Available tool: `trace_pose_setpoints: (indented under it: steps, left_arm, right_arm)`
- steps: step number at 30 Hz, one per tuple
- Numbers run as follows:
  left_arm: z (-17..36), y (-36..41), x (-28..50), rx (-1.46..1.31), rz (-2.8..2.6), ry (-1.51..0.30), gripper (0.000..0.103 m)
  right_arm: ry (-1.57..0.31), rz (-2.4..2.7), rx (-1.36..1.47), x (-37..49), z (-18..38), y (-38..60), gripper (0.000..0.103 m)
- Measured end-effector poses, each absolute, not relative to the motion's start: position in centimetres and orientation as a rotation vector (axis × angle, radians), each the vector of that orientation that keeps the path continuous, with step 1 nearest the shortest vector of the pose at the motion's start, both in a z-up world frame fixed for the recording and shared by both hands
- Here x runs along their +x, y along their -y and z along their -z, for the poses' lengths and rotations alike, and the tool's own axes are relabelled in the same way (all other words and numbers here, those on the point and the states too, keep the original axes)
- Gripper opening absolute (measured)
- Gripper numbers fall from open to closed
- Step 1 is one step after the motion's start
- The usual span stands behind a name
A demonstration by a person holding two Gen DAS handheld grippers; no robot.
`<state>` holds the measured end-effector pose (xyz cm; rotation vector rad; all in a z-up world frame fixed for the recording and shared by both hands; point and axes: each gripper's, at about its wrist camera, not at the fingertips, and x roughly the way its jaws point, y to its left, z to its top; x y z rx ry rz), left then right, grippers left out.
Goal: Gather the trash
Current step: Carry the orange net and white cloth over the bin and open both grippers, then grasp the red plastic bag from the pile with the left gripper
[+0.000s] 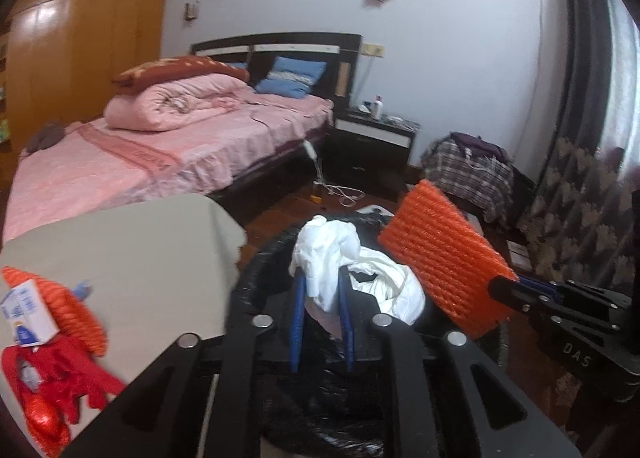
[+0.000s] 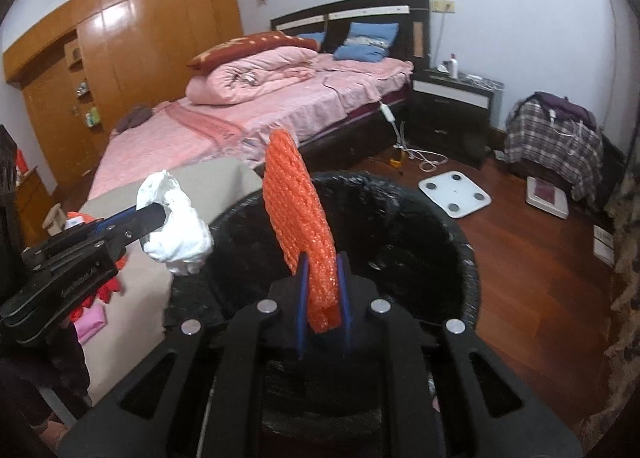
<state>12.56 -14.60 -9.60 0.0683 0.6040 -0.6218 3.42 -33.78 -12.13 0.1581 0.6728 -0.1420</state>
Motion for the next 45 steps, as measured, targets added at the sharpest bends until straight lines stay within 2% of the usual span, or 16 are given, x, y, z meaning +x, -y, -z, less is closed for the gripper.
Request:
trace_pose_setpoints:
  steps: [1, 3, 5, 6, 8, 9, 10, 11, 13, 16, 22, 29, 41, 45]
  left_arm:
    - [9.8, 14.8, 12.6, 0.071, 0.632, -0.610, 0.039]
    - [10.0, 14.7, 12.2, 0.069, 0.643, -0.610, 0.052]
    - [10.2, 14.3, 12.1, 0.074, 0.639, -0.615, 0.057]
    - [10.3, 14.0, 12.1, 0.075, 0.632, -0.616, 0.057]
    - [10.3, 12.9, 12.3, 0.067, 0.605, -0.617, 0.059]
    - [10.2, 11.9, 12.2, 0.062, 0.578, -0.609, 0.062]
    - [10.0, 11.1, 12.1, 0.062, 0.549, -0.599, 0.067]
    - [9.9, 10.3, 12.1, 0.063, 0.527, -0.591, 0.069]
    - [9.6, 8.1, 11.9, 0.066, 0.469, -0.574, 0.076]
    - [9.2, 4.5, 11.4, 0.062, 0.370, -0.558, 0.080]
    - [9.6, -3.5, 10.7, 0.060, 0.159, -0.548, 0.081]
    - [12.2, -9.1, 10.6, 0.049, 0.011, -0.598, 0.080]
    - [17.8, -11.4, 11.2, 0.003, -0.033, -0.720, 0.070]
    - [18.8, -11.6, 11.9, -0.023, -0.026, -0.757, 0.059]
  right_arm:
    - [-0.681, 0.153, 0.157, 3.4, 12.4, 34.0, 0.018]
    - [-0.688, 0.162, 0.158, 3.8, 12.4, 34.0, 0.030]
    - [-0.686, 0.170, 0.156, 3.8, 12.4, 34.1, 0.047]
    - [-0.680, 0.172, 0.152, 3.8, 12.3, 33.9, 0.051]
    - [-0.670, 0.170, 0.145, 3.8, 12.0, 33.6, 0.073]
    - [-0.663, 0.169, 0.142, 3.8, 11.8, 33.4, 0.079]
    - [-0.655, 0.167, 0.142, 3.8, 11.6, 33.1, 0.089]
    - [-0.644, 0.160, 0.144, 3.7, 11.4, 32.7, 0.092]
    - [-0.626, 0.140, 0.145, 3.7, 10.9, 31.7, 0.094]
    - [-0.610, 0.093, 0.144, 4.2, 10.4, 29.4, 0.096]
    - [-0.613, -0.032, 0.125, 6.2, 10.5, 23.8, 0.096]
    - [-0.607, -0.157, 0.068, 8.3, 11.5, 17.0, 0.096]
    - [-0.644, -0.198, 0.023, 10.2, 14.3, 12.9, 0.096]
    - [-0.665, -0.201, 0.016, 10.1, 15.0, 12.5, 0.096]
